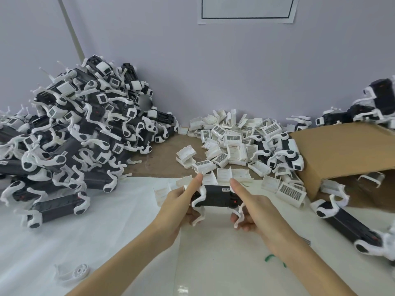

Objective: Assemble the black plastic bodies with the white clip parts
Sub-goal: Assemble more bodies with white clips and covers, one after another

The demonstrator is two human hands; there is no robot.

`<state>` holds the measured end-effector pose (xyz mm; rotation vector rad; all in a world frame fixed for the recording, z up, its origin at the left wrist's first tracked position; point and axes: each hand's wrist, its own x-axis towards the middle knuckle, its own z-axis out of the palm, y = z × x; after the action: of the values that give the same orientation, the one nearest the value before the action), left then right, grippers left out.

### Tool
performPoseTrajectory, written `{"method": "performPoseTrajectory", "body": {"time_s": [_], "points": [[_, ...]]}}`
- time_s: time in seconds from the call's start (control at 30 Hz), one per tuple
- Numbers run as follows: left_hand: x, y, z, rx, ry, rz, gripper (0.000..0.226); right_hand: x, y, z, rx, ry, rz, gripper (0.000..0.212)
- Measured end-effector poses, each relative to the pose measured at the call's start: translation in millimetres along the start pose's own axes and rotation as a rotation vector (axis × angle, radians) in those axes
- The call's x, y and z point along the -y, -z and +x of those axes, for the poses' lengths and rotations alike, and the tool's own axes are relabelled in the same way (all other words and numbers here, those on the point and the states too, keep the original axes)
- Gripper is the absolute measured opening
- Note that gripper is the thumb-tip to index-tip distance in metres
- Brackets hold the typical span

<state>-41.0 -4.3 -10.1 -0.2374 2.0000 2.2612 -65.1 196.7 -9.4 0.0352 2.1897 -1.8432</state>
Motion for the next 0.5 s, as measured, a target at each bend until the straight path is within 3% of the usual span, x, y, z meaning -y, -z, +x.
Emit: {"method": "performPoseTrajectory", "body": {"time_s": [0.2, 0.27, 0.4, 0.5], "points": [[3.8, 3.4, 2.3, -0.094, -0.19, -0.054, 0.059, 6.3, 4.7, -1.6, 0.065, 0.266, 0.08, 0.053], [2.7, 4.7, 3.5, -0.156, -0.212, -0.133, 0.061, 4.3, 2.0, -4.7, 0.144, 0.342, 0.027, 0.05], [8.7, 10.2, 3.4, -0.45, -0.229, -0.199, 0.061, -6.8, -19.5, -14.9, 0.198, 0.48, -0.203, 0.055], [6.7, 14.6, 4.1, -0.499, -0.342, -0.183, 0.066, -11.6, -28.4, -17.2, 0.188, 0.502, -0.296, 0.058]]}}
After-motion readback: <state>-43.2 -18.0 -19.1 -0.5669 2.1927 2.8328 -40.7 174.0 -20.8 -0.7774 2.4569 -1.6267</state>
